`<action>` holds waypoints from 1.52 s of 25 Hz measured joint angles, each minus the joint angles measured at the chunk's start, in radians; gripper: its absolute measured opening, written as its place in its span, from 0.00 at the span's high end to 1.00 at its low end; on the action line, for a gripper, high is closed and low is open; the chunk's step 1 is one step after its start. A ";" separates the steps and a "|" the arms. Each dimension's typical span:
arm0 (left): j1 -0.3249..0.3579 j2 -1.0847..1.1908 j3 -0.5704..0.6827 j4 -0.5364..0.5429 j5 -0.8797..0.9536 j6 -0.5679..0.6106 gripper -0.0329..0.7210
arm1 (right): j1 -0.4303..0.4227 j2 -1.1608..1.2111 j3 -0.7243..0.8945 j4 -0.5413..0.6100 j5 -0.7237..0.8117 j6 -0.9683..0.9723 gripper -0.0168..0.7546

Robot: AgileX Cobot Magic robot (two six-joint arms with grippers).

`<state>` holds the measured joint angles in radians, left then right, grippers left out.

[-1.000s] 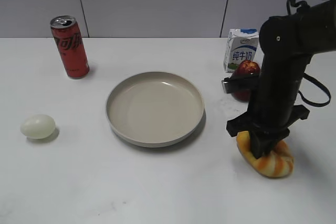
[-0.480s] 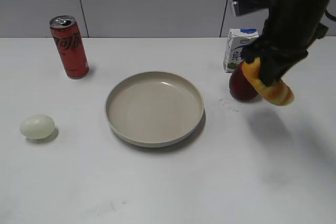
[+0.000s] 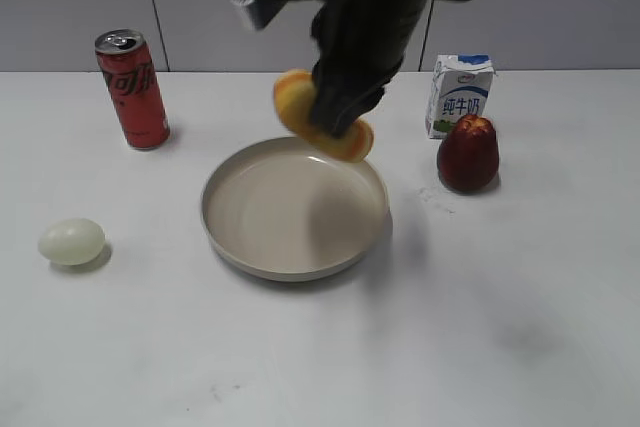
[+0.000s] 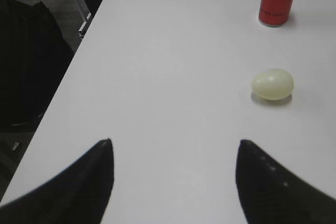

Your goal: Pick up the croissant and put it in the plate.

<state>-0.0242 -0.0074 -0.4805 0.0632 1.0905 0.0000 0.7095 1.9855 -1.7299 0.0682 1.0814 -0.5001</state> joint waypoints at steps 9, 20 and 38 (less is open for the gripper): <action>0.000 0.000 0.000 0.000 0.000 0.000 0.22 | 0.061 0.182 0.000 -0.097 -0.141 -0.120 0.77; 0.000 0.000 0.000 0.000 0.000 0.000 0.22 | 0.058 0.181 0.000 -0.185 -0.115 -0.021 0.14; 0.000 0.000 0.000 0.000 0.000 0.000 0.22 | -0.642 -0.134 -0.006 0.074 0.119 0.408 0.21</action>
<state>-0.0242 -0.0074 -0.4805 0.0632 1.0905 0.0000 0.0675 1.8513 -1.7358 0.1420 1.2009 -0.0916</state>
